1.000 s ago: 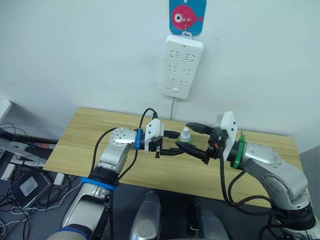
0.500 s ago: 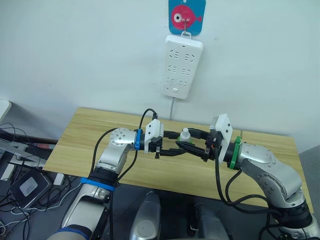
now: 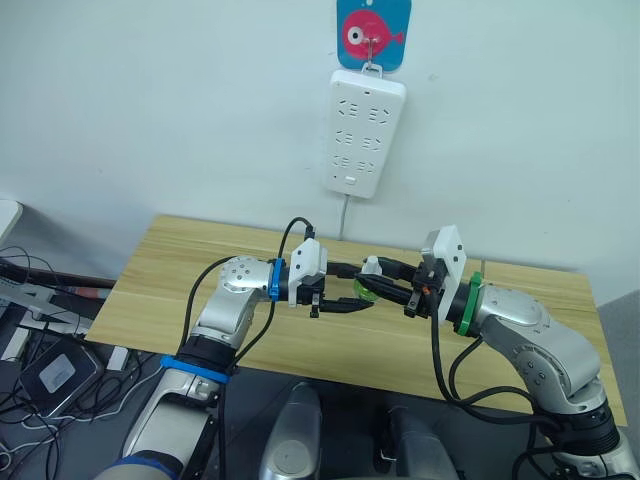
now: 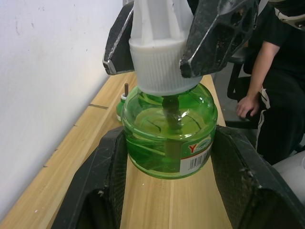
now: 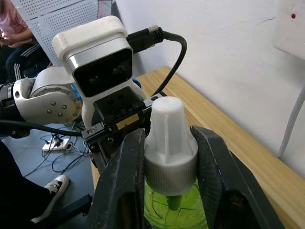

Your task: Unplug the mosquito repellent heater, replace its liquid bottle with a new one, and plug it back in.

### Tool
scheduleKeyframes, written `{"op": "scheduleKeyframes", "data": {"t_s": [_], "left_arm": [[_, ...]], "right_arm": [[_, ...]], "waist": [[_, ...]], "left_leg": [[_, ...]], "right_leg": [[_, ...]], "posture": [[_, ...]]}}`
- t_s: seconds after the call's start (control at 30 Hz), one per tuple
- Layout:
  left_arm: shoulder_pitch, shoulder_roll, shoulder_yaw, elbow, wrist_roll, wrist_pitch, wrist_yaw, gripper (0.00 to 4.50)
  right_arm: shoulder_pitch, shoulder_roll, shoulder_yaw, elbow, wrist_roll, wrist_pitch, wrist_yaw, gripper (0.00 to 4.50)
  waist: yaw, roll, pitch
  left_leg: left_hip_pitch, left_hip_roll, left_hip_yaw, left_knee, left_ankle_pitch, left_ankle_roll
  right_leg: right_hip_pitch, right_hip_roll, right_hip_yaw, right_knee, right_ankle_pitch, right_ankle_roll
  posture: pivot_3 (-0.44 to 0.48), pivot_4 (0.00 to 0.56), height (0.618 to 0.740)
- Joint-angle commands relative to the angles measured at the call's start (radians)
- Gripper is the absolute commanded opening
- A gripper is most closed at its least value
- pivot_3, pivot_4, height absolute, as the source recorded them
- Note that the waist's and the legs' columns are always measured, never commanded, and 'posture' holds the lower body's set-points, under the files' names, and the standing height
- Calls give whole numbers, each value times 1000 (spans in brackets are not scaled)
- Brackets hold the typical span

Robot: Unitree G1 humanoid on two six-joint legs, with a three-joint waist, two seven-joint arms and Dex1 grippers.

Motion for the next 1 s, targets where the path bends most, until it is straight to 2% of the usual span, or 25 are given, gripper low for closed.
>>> {"op": "scheduleKeyframes", "data": {"t_s": [0.03,0.17,0.3,0.77,0.9,1.0], "left_arm": [[0,-1,2,-32,-11,-3,3,2186],[0,-3,3,-36,-15,4,5,2186],[2,-2,4,-39,-16,6,2,2186],[-4,-5,6,-33,-14,3,4,2186],[-4,-4,6,-30,-13,-1,5,2186],[-5,-4,5,-25,-11,-4,4,2186]], "right_arm": [[6,0,33,-27,-66,-113,24,1072],[17,18,75,6,-178,-249,13,1072],[29,34,94,25,-213,-300,17,1072],[35,3,117,66,-290,-408,71,1072],[23,11,97,61,-249,-369,68,1072],[17,15,80,49,-215,-331,65,2107]], "waist": [[-1,0,0],[-9,0,0],[-14,0,0],[-15,0,0],[-15,0,0],[-15,0,0]], "left_leg": [[0,0,0,0,0,0],[0,0,0,0,0,0],[0,0,0,0,0,0],[0,0,0,0,0,0],[0,0,0,0,0,0],[0,0,0,0,0,0]], "right_leg": [[0,0,0,0,0,0],[0,0,0,0,-3,4],[0,0,0,0,-3,4],[0,0,0,0,-3,4],[0,0,0,0,-3,4],[0,0,0,0,-2,4]], "posture": [[311,235,740],[311,235,740],[313,236,740],[311,235,740],[310,233,740],[309,234,740]]}}
